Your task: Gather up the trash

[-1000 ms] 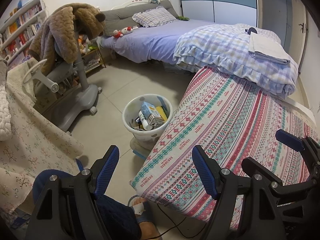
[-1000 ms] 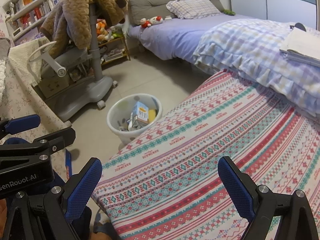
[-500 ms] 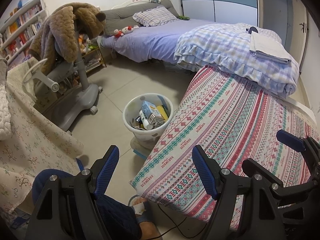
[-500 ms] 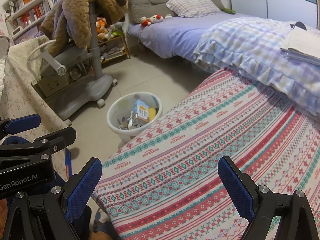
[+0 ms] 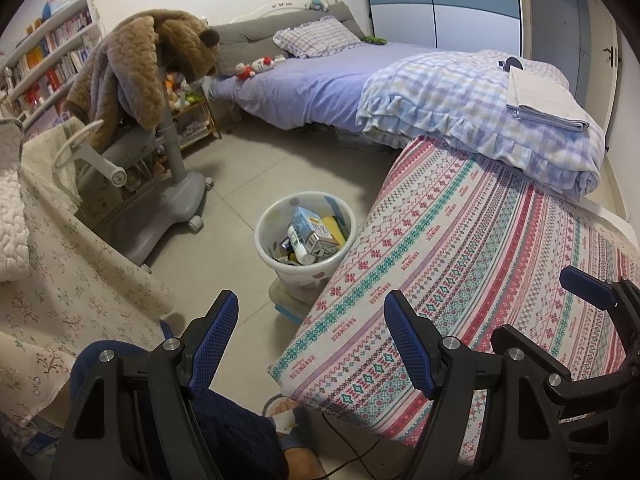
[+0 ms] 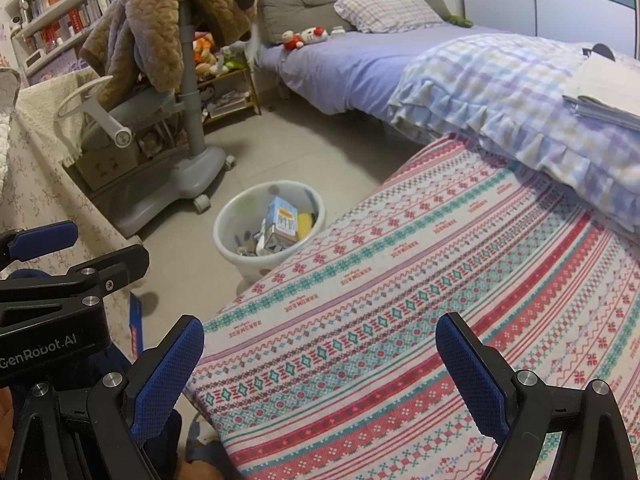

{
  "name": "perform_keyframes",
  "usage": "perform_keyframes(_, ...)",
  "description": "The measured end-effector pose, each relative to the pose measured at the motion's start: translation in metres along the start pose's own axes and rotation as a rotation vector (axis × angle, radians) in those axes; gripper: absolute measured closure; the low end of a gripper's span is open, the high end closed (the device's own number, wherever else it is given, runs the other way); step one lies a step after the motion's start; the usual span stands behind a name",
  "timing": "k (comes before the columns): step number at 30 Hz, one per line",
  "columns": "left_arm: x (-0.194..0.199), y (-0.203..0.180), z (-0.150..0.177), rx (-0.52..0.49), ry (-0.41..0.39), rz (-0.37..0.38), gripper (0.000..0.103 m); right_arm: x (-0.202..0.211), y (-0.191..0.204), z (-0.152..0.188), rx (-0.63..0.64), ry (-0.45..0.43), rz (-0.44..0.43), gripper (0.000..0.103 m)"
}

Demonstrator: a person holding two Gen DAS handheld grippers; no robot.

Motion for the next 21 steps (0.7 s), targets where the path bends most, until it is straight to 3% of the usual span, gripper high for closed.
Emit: perform_keyframes(21,-0.0011,-0.0012,0.0013,0.014,0.014,0.0,0.025,0.0004,0.0,-0.0011,0.007,-0.001,0.004,0.006)
Point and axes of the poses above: each gripper's, at about its wrist camera, not at the fingertips, and x roughly against the way its jaws point, y to its left, z to its underside, the point moved 6 cm from there along -x, roughly the way its jaws point, and after that the axes turned 1 degree about x, right-handed, at the moved point
